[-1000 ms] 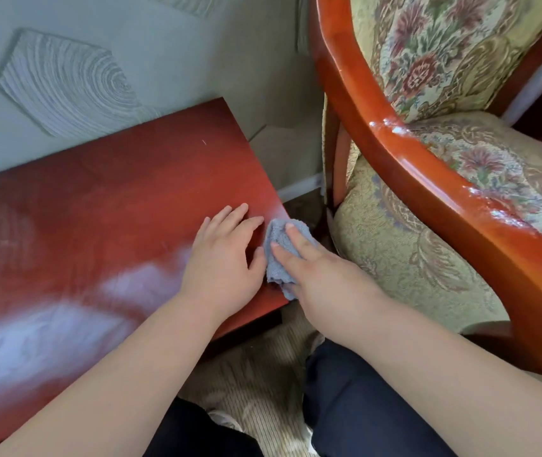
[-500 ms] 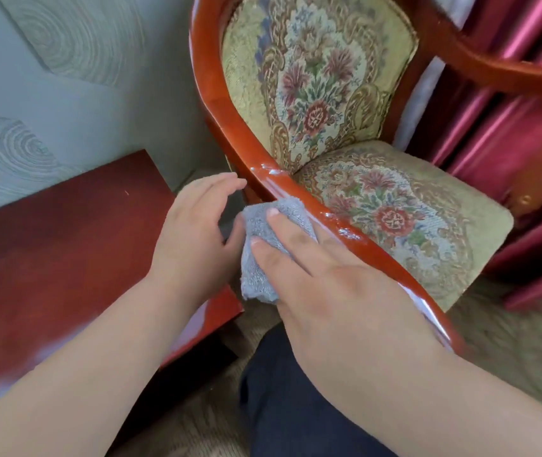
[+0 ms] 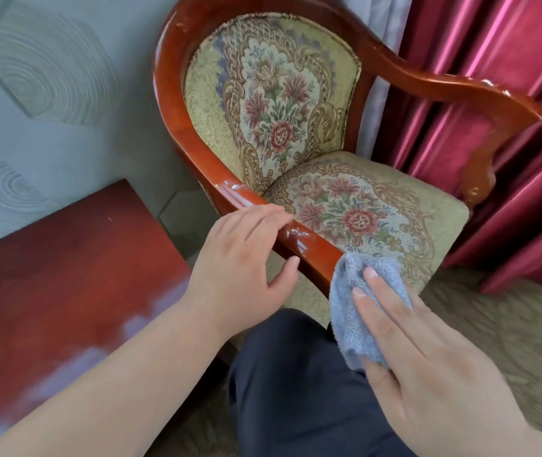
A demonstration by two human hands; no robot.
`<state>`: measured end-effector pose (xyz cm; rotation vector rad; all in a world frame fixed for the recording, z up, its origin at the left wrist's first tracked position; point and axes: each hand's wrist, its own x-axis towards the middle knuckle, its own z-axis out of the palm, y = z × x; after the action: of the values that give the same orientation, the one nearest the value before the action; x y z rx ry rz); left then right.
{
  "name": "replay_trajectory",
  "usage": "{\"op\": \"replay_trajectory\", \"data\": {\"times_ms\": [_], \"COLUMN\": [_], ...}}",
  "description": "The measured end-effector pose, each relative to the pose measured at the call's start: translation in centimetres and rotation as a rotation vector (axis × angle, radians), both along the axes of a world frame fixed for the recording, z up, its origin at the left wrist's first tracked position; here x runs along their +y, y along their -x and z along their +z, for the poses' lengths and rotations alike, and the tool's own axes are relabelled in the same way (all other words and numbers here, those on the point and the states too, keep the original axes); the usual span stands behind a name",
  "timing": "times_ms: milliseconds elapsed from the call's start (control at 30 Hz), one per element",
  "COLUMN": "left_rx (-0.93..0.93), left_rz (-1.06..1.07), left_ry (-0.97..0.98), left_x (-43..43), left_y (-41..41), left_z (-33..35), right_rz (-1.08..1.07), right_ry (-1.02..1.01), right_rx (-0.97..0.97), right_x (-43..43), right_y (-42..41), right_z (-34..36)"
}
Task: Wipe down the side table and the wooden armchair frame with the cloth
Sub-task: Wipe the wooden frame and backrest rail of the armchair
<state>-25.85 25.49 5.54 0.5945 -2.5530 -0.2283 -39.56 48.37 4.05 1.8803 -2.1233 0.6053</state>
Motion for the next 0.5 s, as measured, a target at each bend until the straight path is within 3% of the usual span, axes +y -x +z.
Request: {"op": "replay_trajectory", "data": {"times_ms": [233,367,500], "left_rx": [0.063,0.070,0.047], "left_rz": [-0.131,-0.115,-0.113], "left_ry": [0.101,0.077,0.036], "left_x": [1.4,2.2,2.6], "left_y": [-1.2,-1.6,-2.1], "left_z": [-1.2,-1.9,-2.2], "right_rz": [-0.052,-0.133,-0.082], "right_ry": [-0.351,-0.255,-0.330], "right_rx": [0.048,-0.075,0.060], "right_x": [-3.1,-5.0,-2.9], "right_y": [0.9,1.7,1.2], "right_z": [-1.1,0.3,-1.0]}}
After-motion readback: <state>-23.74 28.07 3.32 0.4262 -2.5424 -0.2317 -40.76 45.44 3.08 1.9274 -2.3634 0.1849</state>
